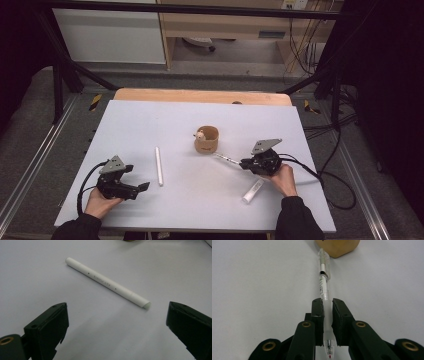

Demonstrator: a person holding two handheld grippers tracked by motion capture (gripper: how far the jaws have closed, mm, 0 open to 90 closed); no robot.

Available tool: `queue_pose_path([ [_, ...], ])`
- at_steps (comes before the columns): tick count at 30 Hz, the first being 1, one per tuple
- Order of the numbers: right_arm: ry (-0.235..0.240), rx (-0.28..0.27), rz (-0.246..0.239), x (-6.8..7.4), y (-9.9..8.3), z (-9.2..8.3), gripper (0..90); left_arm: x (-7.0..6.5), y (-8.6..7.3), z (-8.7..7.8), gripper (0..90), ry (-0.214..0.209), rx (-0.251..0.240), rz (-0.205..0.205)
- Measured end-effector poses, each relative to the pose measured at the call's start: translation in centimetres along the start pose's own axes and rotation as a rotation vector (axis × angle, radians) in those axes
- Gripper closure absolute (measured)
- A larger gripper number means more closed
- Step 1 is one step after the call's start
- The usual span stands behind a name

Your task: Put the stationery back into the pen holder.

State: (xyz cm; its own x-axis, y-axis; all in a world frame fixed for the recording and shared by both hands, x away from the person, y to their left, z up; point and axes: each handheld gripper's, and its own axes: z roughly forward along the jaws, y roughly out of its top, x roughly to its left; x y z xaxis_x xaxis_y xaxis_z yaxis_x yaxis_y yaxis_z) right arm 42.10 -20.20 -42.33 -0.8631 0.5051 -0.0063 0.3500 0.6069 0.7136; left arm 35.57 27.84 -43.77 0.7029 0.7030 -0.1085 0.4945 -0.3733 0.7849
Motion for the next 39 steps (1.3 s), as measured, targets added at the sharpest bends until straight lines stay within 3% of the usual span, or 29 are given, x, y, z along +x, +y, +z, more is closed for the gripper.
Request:
queue_pose_path([
  [17, 0.048, -0.005, -0.033, 2.5, 2.2, -0.6, 80.4, -1.1, 0.7, 0.6, 4.3, -0.012, 0.010, 0.047],
  [30, 0.079, -0.009, -0.050, 4.0, 4.8, -1.4, 80.3, -2.4, 2.0, 1.1, 4.3, -0.021, 0.017, 0.113],
  [39, 0.108, 0.018, -0.077, 5.3, 5.7, -1.4, 80.4, -4.3, 3.6, 1.5, 4.5, -0.012, 0.034, 0.218],
])
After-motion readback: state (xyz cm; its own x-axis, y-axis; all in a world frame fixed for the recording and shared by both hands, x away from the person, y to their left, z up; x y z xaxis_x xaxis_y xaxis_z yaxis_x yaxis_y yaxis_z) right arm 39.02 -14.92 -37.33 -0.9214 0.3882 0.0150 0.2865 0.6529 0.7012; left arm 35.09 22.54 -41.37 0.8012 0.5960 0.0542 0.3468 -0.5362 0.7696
